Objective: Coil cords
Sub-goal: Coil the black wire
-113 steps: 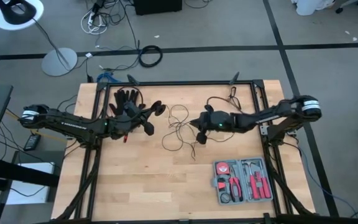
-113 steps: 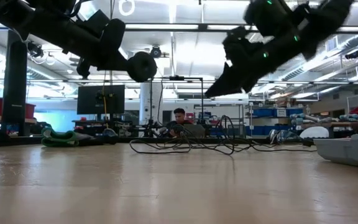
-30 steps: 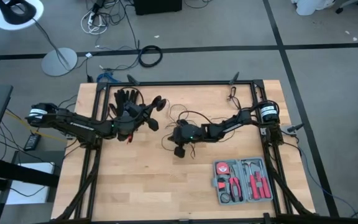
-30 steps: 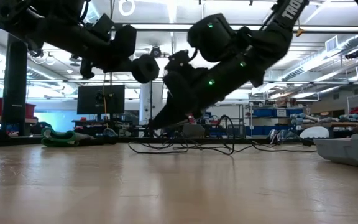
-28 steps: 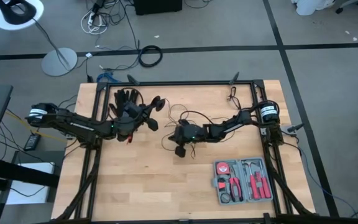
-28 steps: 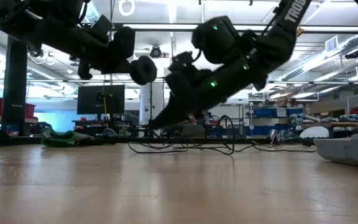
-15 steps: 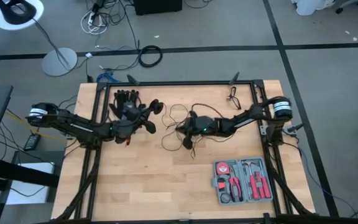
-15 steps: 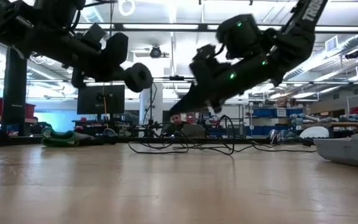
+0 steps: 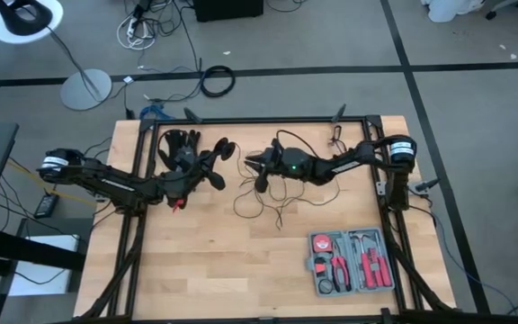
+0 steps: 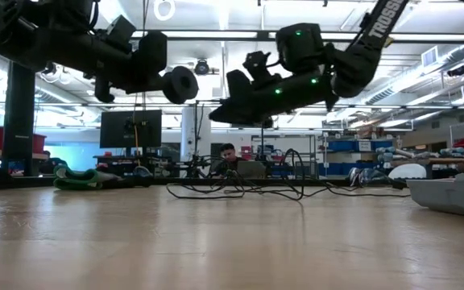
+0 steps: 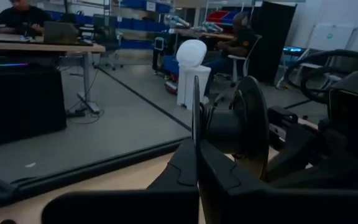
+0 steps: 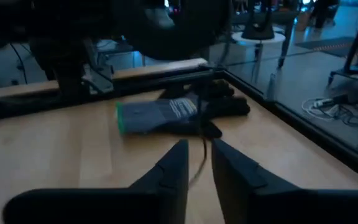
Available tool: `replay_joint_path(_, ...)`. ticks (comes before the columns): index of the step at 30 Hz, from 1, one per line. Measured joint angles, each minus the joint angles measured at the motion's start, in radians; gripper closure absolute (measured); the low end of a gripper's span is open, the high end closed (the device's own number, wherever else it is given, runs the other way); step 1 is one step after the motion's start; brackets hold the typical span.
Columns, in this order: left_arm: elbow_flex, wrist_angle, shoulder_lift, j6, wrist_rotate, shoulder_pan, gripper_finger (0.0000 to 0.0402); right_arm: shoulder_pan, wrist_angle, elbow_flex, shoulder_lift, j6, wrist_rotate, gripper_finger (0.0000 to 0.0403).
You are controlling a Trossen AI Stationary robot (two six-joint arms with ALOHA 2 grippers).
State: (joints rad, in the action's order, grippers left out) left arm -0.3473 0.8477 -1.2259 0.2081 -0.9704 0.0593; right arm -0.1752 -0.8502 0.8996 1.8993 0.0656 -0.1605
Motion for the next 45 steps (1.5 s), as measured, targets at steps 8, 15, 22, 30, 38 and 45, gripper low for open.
replay_joint_path(8,0.000,0.032,0.000,-0.047,0.016,0.000,0.0401,0.001,0.002,0.103,0.079,-0.064,0.004,0.0282)
replay_joint_path(15,0.000,0.031,0.000,-0.048,0.018,0.000,0.0402,0.005,0.039,0.113,0.078,-0.085,-0.001,0.0345)
replay_joint_path(22,0.000,0.033,0.000,-0.047,0.018,0.000,0.0401,0.030,0.074,0.113,0.077,-0.092,-0.032,0.0398)
replay_joint_path(30,0.000,0.044,0.000,-0.016,0.055,0.000,0.0401,0.050,0.289,0.209,0.077,-0.095,-0.029,0.0401)
replay_joint_path(38,-0.003,0.057,0.000,-0.013,0.067,-0.003,0.0401,0.051,0.452,0.333,0.078,-0.121,0.051,0.0402)
replay_joint_path(45,-0.004,0.070,0.000,-0.019,0.090,-0.007,0.0401,0.076,0.475,0.341,0.078,-0.121,0.121,0.0402)
